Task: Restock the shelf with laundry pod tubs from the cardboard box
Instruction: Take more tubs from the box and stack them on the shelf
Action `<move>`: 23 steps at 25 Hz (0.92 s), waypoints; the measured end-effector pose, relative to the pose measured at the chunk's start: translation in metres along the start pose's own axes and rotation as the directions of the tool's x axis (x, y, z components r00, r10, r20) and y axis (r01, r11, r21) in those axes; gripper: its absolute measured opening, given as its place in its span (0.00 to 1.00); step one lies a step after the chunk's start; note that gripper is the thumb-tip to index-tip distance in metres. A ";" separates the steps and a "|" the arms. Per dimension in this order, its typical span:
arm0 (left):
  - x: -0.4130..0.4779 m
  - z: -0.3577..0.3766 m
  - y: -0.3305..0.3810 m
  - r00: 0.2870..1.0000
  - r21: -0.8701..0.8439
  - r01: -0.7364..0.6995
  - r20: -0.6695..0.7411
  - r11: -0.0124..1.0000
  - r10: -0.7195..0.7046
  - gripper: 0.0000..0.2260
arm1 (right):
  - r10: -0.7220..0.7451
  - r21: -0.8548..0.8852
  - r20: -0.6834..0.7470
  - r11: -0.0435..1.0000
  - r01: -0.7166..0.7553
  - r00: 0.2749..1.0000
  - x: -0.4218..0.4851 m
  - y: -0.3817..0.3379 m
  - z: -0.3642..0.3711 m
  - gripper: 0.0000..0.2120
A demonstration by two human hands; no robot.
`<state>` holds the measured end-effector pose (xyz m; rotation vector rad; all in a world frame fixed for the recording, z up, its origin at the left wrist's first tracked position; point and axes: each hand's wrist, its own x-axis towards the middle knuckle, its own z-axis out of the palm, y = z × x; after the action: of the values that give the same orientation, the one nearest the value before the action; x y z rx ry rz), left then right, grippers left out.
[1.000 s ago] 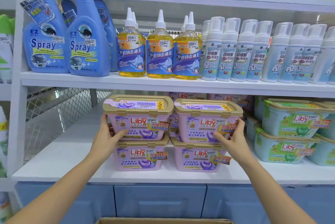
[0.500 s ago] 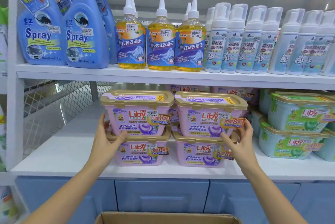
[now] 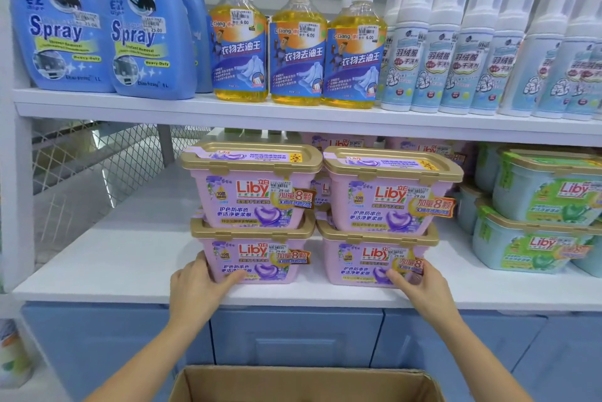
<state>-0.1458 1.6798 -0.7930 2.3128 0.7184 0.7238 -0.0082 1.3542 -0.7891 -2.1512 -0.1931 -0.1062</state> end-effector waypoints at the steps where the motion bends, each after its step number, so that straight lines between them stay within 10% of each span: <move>1: 0.002 0.001 -0.001 0.999 0.016 -0.027 -0.023 1.000 0.028 0.22 | -0.012 -0.017 0.010 1.000 0.012 1.000 0.001 0.000 0.001 0.16; 23: 0.137 -0.075 -0.139 0.992 -0.165 0.100 0.099 0.981 -0.084 0.20 | -0.251 -0.131 0.001 0.960 0.249 0.968 0.036 -0.099 0.170 0.15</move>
<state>-0.1401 1.8888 -0.7941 2.1285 0.6898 0.6087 0.0101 1.5531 -0.7966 -2.2463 -0.4610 -0.2889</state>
